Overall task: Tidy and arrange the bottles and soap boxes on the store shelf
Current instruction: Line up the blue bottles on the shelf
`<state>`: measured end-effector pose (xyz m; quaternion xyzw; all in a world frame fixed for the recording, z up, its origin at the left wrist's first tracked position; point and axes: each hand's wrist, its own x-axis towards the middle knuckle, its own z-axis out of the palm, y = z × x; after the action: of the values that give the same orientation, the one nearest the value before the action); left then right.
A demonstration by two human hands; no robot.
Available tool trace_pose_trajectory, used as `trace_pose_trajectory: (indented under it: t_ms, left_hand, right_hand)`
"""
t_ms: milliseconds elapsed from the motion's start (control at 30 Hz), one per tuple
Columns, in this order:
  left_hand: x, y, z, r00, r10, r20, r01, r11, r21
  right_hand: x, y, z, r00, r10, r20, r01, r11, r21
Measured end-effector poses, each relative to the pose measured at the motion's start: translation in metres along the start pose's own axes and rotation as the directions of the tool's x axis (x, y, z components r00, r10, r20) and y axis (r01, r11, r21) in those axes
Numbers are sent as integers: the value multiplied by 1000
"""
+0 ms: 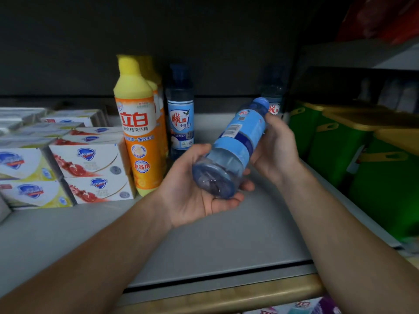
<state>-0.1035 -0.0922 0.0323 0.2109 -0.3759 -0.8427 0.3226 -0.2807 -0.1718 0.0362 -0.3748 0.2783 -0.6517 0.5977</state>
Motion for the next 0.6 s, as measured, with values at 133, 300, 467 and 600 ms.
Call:
trace_pose_trajectory:
  t_ms: [133, 300, 467, 600]
  left_hand:
    - [3, 0, 0, 991, 84, -100, -67, 984, 167]
    - [13, -11, 0, 833, 487, -263, -140, 645, 751]
    - [15, -18, 1, 800, 555, -229, -99, 499, 861]
    - [8, -8, 4, 916, 265, -302, -155, 926, 343]
  right_hand:
    - [-1, 1, 2, 991, -84, -103, 63, 979, -193]
    - [2, -2, -2, 909, -315, -274, 127, 834, -538]
    - [5, 2, -6, 902, -333, -273, 114, 796, -594]
    - [10, 6, -4, 972, -61, -227, -11, 953, -302]
